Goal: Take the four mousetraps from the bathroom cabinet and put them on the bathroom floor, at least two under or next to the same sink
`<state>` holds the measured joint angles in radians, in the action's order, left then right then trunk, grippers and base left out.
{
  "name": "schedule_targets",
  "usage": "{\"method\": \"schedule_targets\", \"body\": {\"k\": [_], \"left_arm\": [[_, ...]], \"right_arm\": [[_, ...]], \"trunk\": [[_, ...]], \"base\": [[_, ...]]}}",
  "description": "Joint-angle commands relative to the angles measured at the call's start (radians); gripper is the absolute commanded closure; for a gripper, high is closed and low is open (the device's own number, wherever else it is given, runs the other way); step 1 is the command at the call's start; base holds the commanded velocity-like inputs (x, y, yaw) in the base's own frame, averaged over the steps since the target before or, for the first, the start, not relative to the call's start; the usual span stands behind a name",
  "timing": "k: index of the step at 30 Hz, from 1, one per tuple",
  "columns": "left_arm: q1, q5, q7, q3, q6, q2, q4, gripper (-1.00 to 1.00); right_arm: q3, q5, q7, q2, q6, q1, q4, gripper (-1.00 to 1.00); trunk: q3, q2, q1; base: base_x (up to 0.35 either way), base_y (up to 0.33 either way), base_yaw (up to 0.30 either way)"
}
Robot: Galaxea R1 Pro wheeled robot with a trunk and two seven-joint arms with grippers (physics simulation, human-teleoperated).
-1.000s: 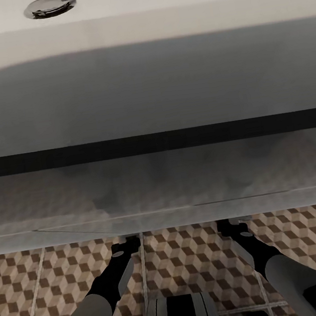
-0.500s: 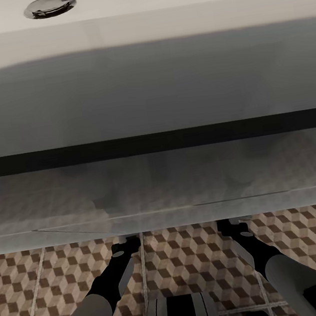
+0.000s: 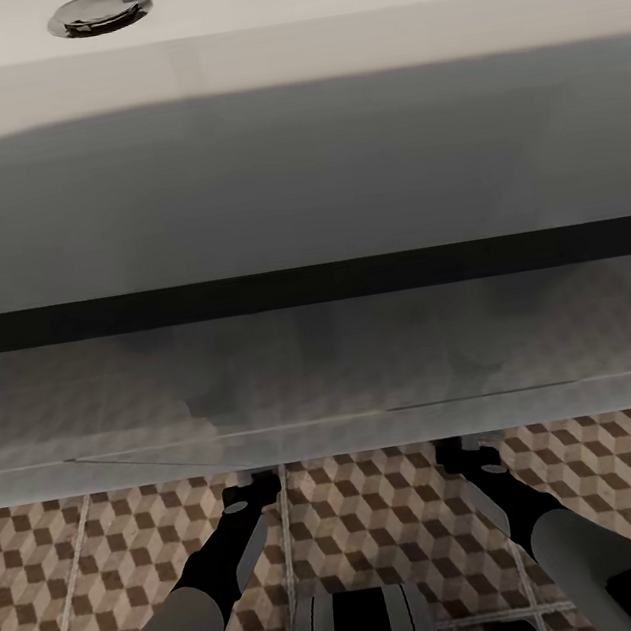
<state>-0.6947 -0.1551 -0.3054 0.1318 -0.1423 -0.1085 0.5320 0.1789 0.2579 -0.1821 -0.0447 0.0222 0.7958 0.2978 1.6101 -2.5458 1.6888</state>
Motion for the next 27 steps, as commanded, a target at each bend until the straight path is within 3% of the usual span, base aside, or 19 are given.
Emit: {"method": "schedule_targets", "body": {"k": [1, 27], "left_arm": [[0.0, -0.009, -0.011, 0.008, -0.005, 0.001, 0.002, 1.0], [0.0, -0.008, -0.011, 0.008, -0.005, 0.001, 0.002, 1.0]], "right_arm": [[0.008, 0.011, -0.005, 0.0, 0.003, 0.0, 0.0, -1.0], [0.009, 0.008, -0.004, 0.003, 0.008, 0.0, 0.0, -1.0]], "trunk": [[0.001, 0.0, 0.0], [0.001, 0.0, 0.0]], "base": [[0.0, 0.0, 0.0], [0.0, 0.0, 0.0]]}}
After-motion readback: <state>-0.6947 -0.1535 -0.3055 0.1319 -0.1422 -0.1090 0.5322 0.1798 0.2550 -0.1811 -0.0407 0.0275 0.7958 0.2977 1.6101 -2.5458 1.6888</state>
